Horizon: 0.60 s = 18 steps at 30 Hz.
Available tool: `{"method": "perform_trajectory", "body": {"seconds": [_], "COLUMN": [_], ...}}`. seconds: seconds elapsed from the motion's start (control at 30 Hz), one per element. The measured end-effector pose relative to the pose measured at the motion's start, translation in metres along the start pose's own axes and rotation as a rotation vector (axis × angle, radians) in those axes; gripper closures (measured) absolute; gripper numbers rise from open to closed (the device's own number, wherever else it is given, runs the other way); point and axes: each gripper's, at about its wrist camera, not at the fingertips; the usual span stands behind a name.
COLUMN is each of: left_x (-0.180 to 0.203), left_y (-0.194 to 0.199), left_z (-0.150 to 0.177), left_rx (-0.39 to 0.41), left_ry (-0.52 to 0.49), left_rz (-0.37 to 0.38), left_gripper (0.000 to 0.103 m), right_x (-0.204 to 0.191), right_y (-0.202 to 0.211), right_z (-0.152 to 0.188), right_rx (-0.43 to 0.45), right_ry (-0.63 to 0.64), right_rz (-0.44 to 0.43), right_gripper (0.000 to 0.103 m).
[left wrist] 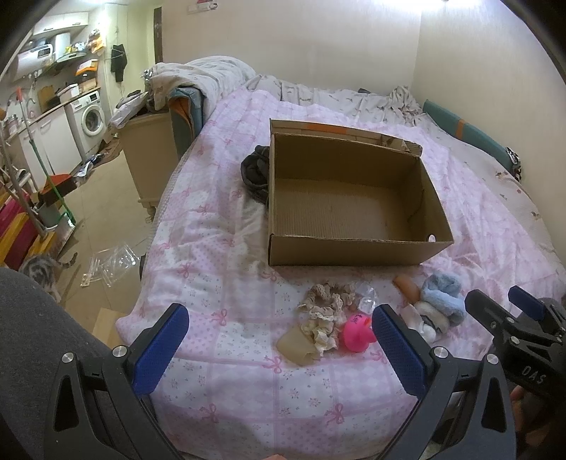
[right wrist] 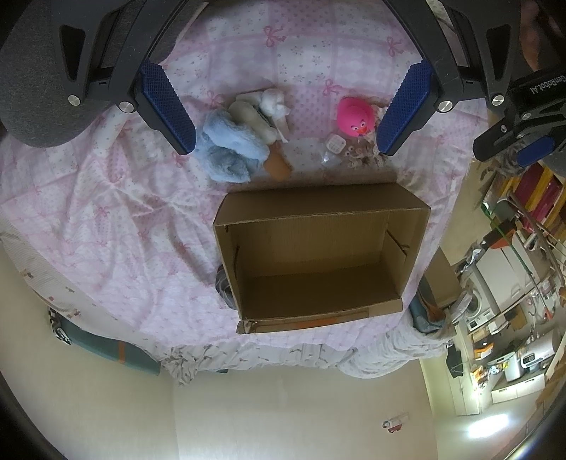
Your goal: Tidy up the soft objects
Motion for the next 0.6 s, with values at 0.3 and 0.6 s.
{"method": "perform_trajectory", "body": {"seconds": [0.3,0.6], "left_x": [0.0002,0.0009], "left_y": [0.0005,0.0003], "left_z": [0.0004,0.0008], "left_rx": [0.0,-0.002], "left_ry": [-0.004,-0.005], "left_rz": [0.001,0.0], "left_gripper": [0.0,0.0], "right_x": [-0.0003,-0.0003], "right_y": [0.001,0.0007], "right_z": [-0.0001,-0.0002], "right_rx": [0.002,0.001], "right_ry": [-0.003,-0.001], "right_rz": [-0.003,-0.002], "right_gripper": [0.0,0.0]}}
Point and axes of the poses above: each gripper's, at about its wrist camera, not at the fingertips, and y roughly against the way its jaws point, x to its right, z to its underside, and after that the axes turned 7 degrees about -y, right-handed
